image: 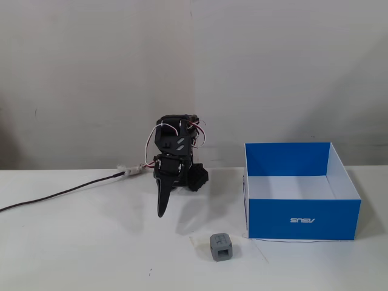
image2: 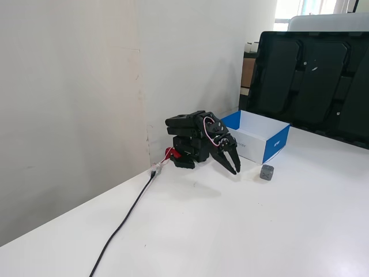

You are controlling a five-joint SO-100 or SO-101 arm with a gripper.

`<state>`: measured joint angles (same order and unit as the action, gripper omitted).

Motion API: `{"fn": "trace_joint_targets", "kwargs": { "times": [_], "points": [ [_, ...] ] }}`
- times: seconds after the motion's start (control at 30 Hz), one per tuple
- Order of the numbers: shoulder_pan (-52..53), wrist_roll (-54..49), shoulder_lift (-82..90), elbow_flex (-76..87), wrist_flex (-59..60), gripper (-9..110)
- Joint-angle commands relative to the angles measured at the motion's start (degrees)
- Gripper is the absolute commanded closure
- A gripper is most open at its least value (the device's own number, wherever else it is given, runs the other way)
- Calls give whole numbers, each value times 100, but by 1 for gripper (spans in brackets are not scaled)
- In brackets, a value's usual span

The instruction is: Pick the gray block and keep it in the box.

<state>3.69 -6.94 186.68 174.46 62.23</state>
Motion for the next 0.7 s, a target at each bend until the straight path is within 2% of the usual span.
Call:
{"fn": "trace_joint_targets", "kwargs": {
  "times": [0.0,0.67],
  "points": [
    [9,26,984,44,-114,101],
    [-88,-44,984,44,-114,101]
  ]
}}
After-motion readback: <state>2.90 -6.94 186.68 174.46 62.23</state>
